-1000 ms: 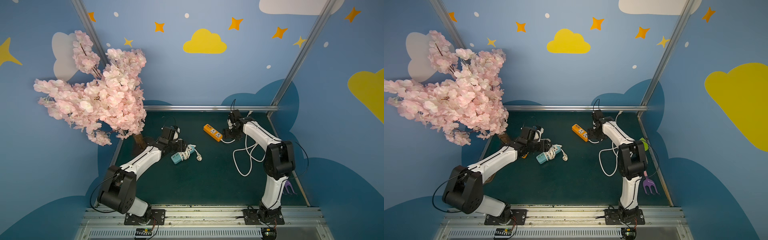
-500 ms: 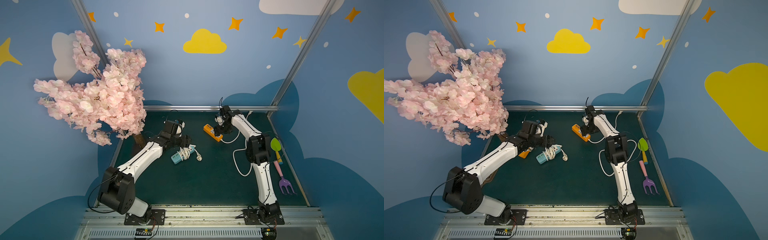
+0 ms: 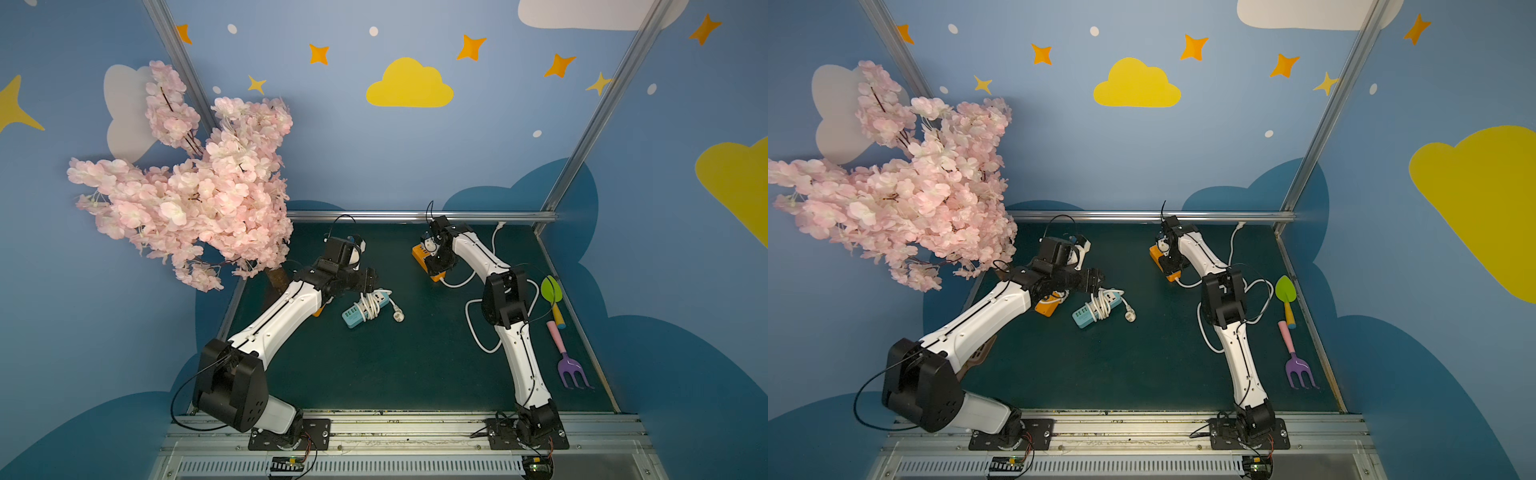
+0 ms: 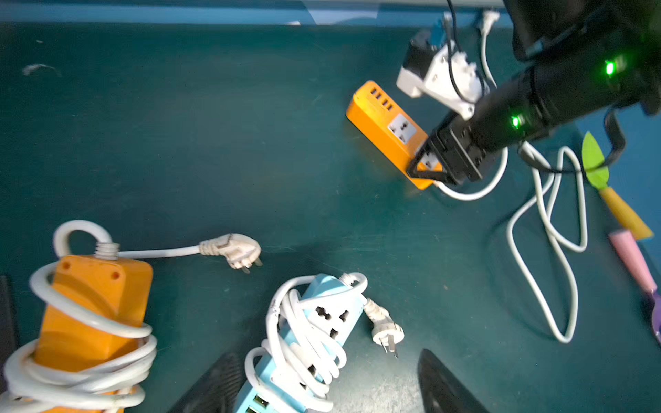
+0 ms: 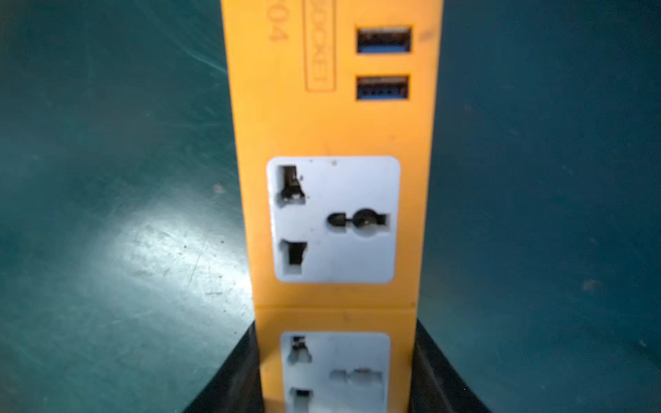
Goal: Wrap the cord around the power strip
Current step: Pick up the power strip from the center of the board.
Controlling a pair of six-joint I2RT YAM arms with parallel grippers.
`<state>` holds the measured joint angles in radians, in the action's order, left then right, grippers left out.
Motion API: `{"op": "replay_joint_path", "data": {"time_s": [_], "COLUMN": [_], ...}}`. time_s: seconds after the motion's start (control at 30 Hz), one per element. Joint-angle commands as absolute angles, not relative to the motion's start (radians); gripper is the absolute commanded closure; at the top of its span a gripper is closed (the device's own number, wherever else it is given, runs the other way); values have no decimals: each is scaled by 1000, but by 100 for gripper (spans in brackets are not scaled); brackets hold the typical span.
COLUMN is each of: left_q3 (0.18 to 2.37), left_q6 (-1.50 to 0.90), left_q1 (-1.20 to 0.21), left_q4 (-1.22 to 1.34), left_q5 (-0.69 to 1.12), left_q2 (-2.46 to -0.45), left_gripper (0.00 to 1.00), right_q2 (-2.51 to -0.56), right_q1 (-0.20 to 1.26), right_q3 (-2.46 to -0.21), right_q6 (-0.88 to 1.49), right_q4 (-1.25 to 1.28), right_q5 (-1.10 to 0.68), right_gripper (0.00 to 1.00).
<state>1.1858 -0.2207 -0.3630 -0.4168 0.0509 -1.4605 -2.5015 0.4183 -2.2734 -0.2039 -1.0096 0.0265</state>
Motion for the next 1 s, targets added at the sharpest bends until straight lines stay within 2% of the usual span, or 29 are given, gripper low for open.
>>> {"op": "replay_joint_path", "data": {"time_s": [0.0,0.1,0.23,0.37,0.47,0.57,0.87,0.97], "left_q3": [1204,1206,1278,1319,1328,1329,1267,1273], "left_q6": [-225,-267,-213,-162,-192,-242,-161,-130], "left_q1": [-301,-243,-238,-239,-244,-256,-358,-365], "left_q4": [-402,-376,-445,-551,-587,-569,-661,-690], "left_q5": [26,147,219,438,636,759,869,895], "left_q2": [-1416,-1406,-1424,-1467,-1521,-1531,-1555,-1582], "left_gripper": [3,0,8,15,14,14,21,27], "right_q2": [-2351,-2229,-2049,-1874,-1737,-1614,-1511,-1501], "right_q1": [442,475,547,602,657,717,774,790], "right_q3": [-2166,-2032,-1846,-1668,-1519,-1359,-1313,-1319], "right_q6": [-284,-373,-519,-634,-743,-818,-914,-944], "right_q4": [-917,-822,-712,-667,-628,-508,-537,-552], "right_q5": [48,57,75,53,19,54,63,63], "right_gripper": [73,78,79,78,76,76,78,78]}}
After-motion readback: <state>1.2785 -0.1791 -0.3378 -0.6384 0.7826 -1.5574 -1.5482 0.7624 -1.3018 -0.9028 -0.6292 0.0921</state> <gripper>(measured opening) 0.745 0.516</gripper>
